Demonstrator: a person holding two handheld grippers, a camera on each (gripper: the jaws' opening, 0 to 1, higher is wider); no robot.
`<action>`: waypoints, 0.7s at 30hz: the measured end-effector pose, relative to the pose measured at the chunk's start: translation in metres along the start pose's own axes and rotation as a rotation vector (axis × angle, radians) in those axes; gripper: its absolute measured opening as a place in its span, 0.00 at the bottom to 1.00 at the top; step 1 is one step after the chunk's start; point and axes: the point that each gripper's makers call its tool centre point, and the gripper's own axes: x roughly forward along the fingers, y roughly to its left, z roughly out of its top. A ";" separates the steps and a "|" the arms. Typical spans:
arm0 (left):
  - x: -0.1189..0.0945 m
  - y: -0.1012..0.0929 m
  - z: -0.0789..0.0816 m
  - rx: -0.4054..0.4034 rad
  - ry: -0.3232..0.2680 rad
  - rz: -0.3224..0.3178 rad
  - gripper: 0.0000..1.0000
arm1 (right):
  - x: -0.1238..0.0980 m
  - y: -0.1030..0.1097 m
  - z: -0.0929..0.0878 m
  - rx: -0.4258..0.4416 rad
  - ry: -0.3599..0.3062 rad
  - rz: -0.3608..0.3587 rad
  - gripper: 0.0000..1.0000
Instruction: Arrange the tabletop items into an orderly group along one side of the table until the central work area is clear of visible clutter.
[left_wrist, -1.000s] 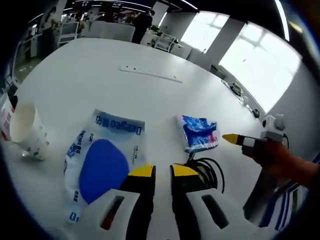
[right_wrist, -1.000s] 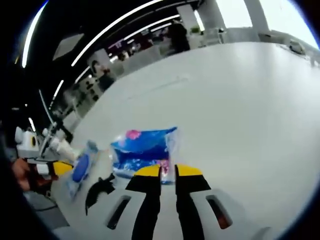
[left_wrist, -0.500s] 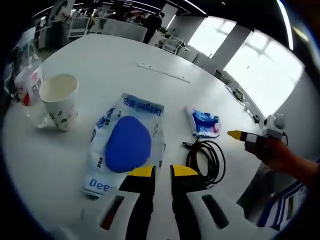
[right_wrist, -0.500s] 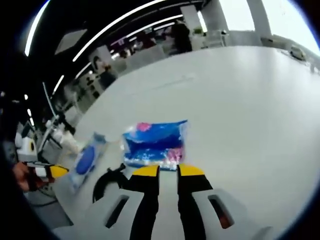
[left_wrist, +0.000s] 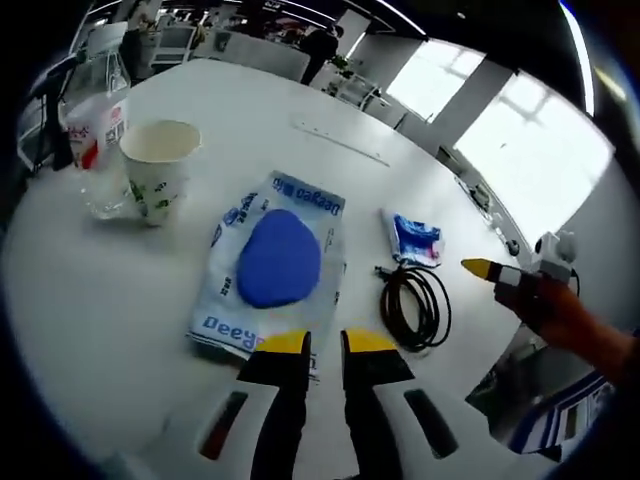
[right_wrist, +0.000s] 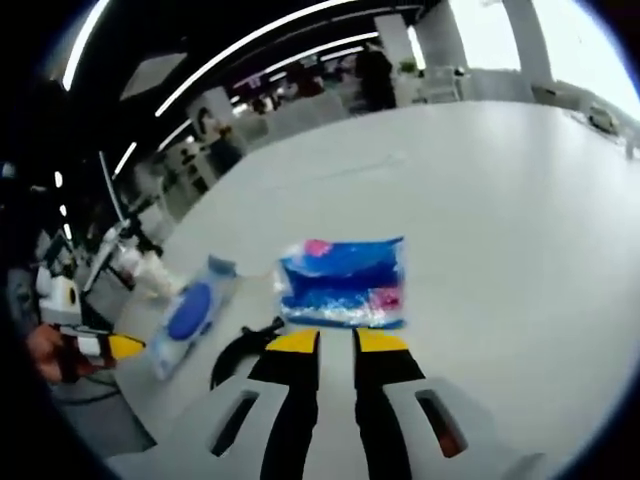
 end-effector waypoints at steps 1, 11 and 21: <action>-0.001 0.001 -0.001 -0.005 0.000 0.001 0.09 | 0.000 0.002 -0.001 -0.001 0.002 0.002 0.11; -0.002 0.005 -0.006 -0.062 0.004 0.013 0.10 | 0.003 0.017 -0.010 -0.018 0.017 0.031 0.11; -0.001 0.018 -0.015 -0.126 0.007 0.038 0.11 | -0.009 0.062 -0.032 -0.083 0.023 0.107 0.12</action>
